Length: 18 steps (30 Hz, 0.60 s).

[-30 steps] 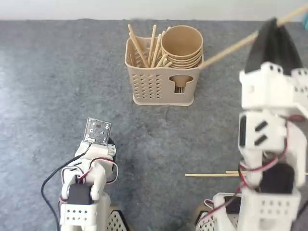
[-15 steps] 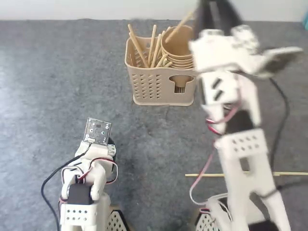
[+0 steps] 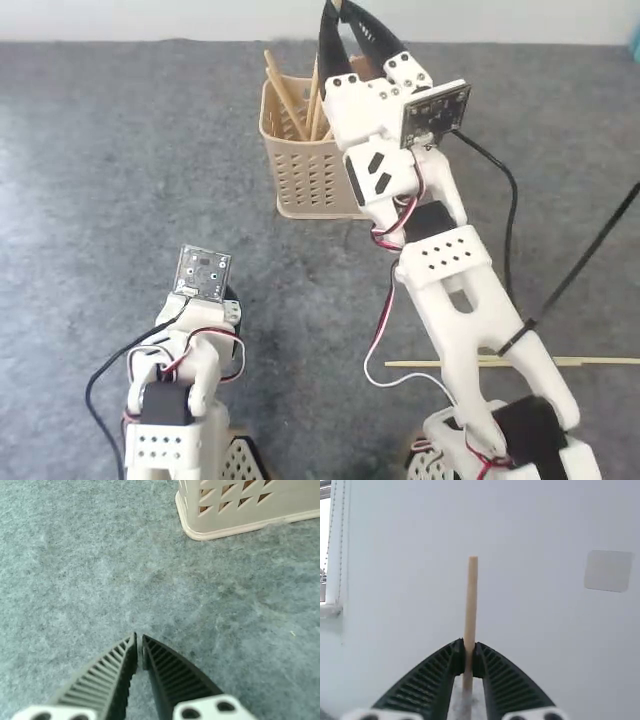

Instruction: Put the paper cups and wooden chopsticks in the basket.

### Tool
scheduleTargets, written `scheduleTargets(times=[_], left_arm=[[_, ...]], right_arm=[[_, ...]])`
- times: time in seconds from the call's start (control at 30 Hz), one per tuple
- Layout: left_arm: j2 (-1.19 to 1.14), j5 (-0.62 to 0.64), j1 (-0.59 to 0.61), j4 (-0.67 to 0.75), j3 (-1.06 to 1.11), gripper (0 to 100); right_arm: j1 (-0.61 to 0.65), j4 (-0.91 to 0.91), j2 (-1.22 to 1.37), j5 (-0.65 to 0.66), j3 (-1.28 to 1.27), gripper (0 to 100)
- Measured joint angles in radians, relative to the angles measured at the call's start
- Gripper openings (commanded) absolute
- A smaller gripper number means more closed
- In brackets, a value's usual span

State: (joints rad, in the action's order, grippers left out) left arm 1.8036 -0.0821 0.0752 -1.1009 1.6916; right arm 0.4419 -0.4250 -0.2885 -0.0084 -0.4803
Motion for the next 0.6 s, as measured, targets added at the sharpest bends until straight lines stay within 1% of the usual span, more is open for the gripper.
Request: scheduleTargets(times=[0.1,0.17,0.4,0.47,0.53,0.6], left_arm=[[0.0,0.0,0.0,0.0,0.0,1],[0.0,0.0,0.0,0.0,0.0,1],[0.0,0.0,0.0,0.0,0.0,1],[0.0,0.0,0.0,0.0,0.0,1],[0.0,0.0,0.0,0.0,0.0,1],[0.0,0.0,0.0,0.0,0.0,1]], right_arm=[[0.003,0.055,0.0,0.0,0.0,15.8],[0.003,0.106,0.0,0.0,0.0,18.9],[0.003,0.175,-0.046,0.0,0.0,13.2],[0.003,0.267,-0.12,0.0,0.0,11.0],[0.002,0.407,-0.216,-0.003,0.0,9.6],[-0.034,0.574,-0.331,-0.058,0.0,8.6]])
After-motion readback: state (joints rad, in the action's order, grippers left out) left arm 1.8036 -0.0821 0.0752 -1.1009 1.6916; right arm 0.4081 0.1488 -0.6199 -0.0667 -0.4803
